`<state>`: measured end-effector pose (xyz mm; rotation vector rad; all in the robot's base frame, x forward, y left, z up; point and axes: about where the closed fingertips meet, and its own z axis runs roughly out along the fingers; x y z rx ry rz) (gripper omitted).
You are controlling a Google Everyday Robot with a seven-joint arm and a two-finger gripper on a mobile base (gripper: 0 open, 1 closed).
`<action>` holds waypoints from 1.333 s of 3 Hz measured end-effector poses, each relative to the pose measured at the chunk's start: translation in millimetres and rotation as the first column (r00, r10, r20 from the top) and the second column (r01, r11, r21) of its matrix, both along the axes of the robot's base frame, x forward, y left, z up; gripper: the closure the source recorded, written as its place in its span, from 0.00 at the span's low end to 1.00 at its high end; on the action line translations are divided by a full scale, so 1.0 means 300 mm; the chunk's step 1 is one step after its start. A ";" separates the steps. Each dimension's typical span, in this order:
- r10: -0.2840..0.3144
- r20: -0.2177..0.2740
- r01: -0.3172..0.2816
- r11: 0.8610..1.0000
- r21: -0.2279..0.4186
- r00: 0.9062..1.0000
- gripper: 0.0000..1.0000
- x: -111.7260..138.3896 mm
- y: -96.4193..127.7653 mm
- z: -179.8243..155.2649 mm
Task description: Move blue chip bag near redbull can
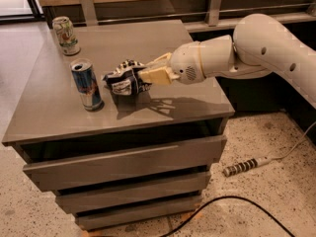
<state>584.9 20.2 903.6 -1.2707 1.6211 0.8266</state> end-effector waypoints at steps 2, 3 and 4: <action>-0.005 -0.024 0.005 1.000 0.016 1.000 0.05 -0.031 0.018 -0.009; -0.020 -0.032 0.020 1.000 0.021 0.999 0.00 -0.041 0.011 -0.008; -0.055 -0.026 0.055 0.998 0.014 0.998 0.00 -0.019 -0.021 -0.011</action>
Offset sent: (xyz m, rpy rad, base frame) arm -0.0116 0.0019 -0.0038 0.0236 0.0329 -0.0194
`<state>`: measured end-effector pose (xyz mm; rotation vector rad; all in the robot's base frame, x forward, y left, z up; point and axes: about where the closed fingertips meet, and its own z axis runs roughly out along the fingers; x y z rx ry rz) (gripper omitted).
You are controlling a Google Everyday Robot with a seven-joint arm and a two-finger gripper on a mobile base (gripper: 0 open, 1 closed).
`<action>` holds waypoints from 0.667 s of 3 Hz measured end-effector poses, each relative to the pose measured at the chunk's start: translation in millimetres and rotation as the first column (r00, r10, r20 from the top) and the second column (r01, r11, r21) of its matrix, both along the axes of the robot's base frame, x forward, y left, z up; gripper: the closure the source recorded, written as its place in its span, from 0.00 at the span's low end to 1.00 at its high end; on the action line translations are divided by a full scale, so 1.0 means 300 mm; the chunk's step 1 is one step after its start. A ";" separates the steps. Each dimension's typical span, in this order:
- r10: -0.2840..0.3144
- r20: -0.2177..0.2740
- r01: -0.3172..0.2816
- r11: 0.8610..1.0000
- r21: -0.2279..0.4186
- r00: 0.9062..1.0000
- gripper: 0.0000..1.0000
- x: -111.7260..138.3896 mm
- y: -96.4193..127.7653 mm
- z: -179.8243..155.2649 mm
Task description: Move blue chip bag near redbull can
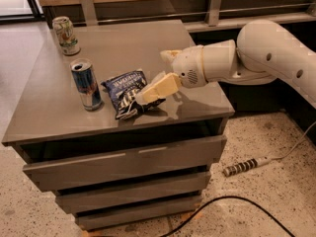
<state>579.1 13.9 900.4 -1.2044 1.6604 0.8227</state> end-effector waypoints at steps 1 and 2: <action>-0.139 0.042 0.141 0.989 -0.048 0.989 0.00 0.111 -0.145 -0.026; -0.139 0.042 0.141 0.989 -0.048 0.989 0.00 0.111 -0.145 -0.026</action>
Offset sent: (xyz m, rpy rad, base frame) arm 0.0261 -0.0345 -0.0060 -0.0400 -0.0300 -0.1108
